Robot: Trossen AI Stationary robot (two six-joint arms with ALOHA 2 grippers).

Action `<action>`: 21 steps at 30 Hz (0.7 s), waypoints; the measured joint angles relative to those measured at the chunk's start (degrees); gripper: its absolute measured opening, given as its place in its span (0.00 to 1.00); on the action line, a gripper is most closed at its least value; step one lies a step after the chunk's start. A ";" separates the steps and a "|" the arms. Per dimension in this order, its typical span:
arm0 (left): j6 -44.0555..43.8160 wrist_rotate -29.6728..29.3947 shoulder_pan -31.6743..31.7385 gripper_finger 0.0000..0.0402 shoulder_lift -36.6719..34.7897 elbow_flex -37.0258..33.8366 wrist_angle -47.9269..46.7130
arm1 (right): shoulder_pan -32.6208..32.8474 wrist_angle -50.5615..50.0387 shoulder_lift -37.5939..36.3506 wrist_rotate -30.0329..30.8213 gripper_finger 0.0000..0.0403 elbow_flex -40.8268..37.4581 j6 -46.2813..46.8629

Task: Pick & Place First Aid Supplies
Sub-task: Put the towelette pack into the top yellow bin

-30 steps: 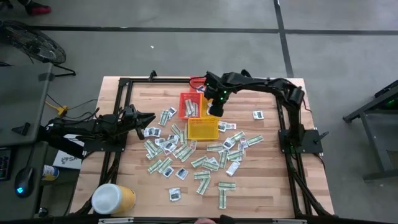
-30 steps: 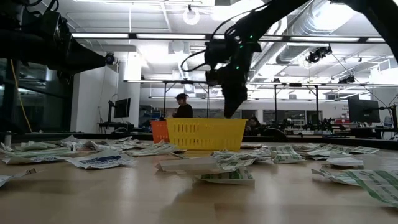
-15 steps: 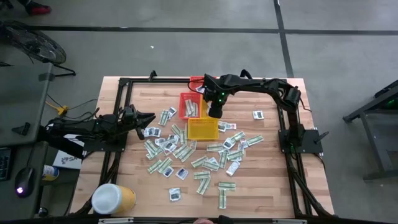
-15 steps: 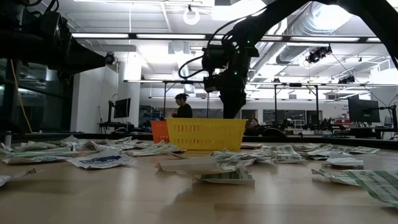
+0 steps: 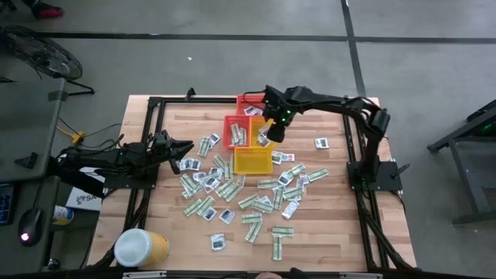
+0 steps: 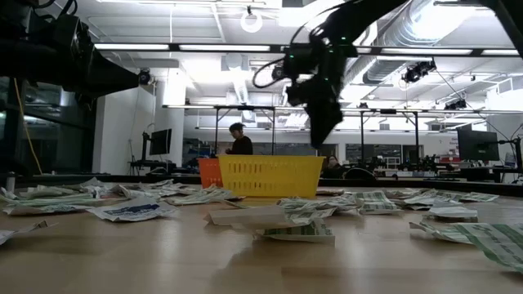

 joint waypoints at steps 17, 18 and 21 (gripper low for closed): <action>0.00 0.00 0.00 0.18 0.00 -0.01 0.00 | -3.95 0.67 -17.02 11.93 0.34 -26.91 34.34; 0.00 0.00 -0.01 0.18 -0.02 0.00 0.00 | -4.22 0.69 -17.61 11.95 0.34 -28.09 35.03; 0.00 0.00 0.00 0.18 -0.02 0.00 0.00 | -5.27 0.62 -18.63 11.76 0.34 -30.84 37.62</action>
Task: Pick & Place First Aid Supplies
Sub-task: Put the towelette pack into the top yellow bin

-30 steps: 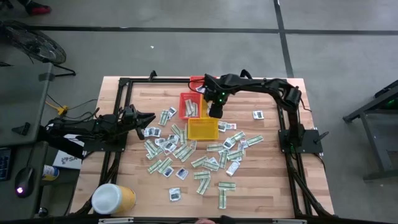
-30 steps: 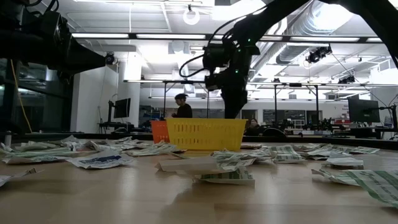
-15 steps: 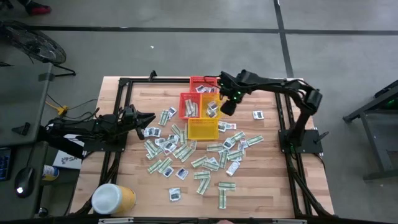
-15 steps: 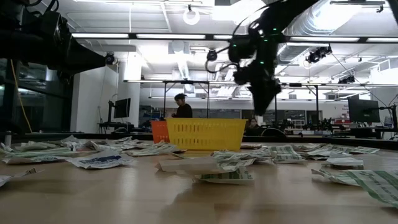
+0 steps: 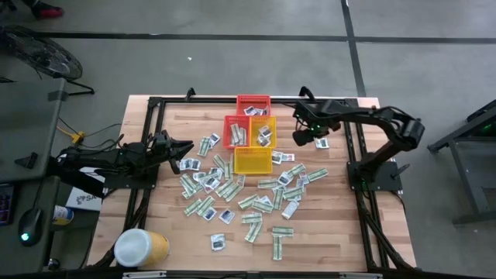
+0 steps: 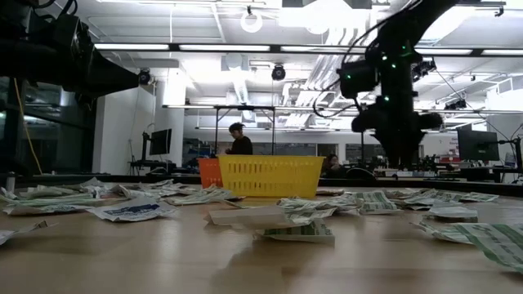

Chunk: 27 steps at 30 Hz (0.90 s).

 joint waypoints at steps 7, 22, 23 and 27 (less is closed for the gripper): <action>0.00 0.00 0.00 0.18 0.00 0.00 0.00 | -2.09 0.36 -0.33 -1.09 0.34 -4.38 2.93; 0.00 -0.02 -0.01 0.18 0.00 -0.01 0.00 | -4.44 5.88 -0.33 -6.14 0.34 -10.80 3.69; 0.01 -0.02 0.00 0.18 0.01 0.00 0.00 | -4.44 6.38 -0.33 -6.10 0.34 -11.38 3.72; 0.00 -0.02 -0.01 0.18 0.00 -0.01 0.00 | -4.44 8.03 -0.48 -6.46 0.33 -12.65 3.77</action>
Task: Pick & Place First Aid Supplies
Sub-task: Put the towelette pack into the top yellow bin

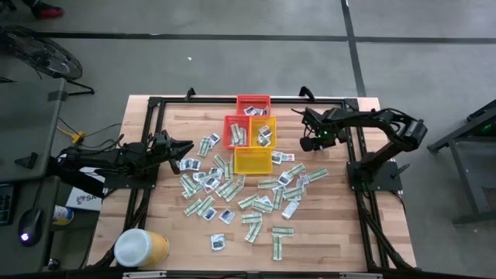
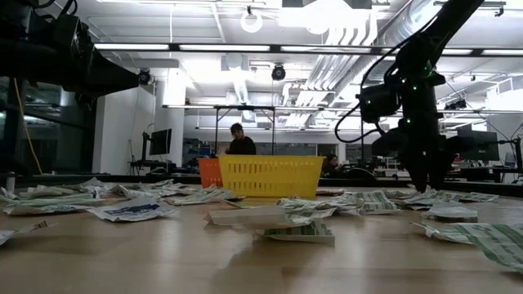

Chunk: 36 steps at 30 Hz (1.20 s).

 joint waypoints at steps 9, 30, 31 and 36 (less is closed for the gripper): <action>0.02 0.00 0.01 0.18 0.00 0.01 0.00 | -0.68 0.77 1.31 -0.56 0.25 -0.16 -1.80; 0.01 0.02 0.00 0.18 0.01 0.01 0.00 | 2.03 -4.75 3.61 -2.77 0.01 8.17 -12.73; 0.00 0.02 0.01 0.18 0.00 0.01 0.00 | 2.40 -5.31 3.61 -3.19 0.00 9.32 -14.17; 0.00 0.04 0.01 0.18 0.01 -0.01 0.00 | 4.64 -7.92 3.61 -4.60 0.00 16.81 -24.16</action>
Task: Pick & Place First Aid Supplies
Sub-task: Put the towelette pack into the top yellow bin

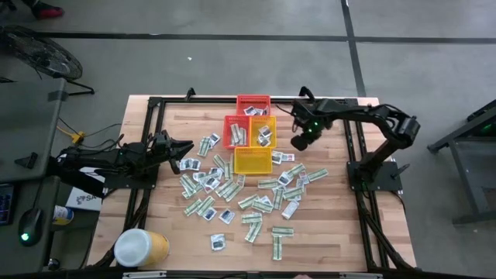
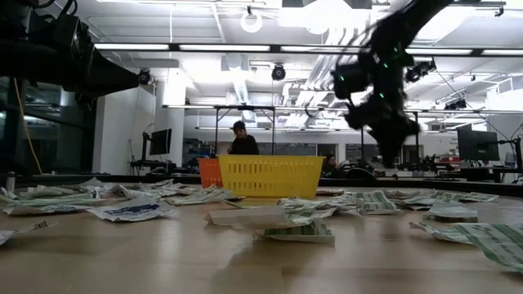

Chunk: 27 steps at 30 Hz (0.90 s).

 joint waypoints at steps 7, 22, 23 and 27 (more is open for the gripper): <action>0.00 0.00 0.00 0.18 0.01 0.01 0.00 | 2.63 -3.48 3.39 -0.11 0.00 13.05 -16.05; 0.02 0.01 -0.01 0.18 0.00 0.02 0.00 | 6.96 -4.67 21.19 -0.15 0.00 35.18 -35.85; 0.00 0.00 0.00 0.18 0.01 0.02 0.00 | 7.32 -4.34 21.88 -0.18 0.00 35.58 -36.94; 0.00 0.00 -0.01 0.18 0.00 0.01 0.00 | 8.47 -3.80 23.95 -0.14 0.00 35.96 -39.84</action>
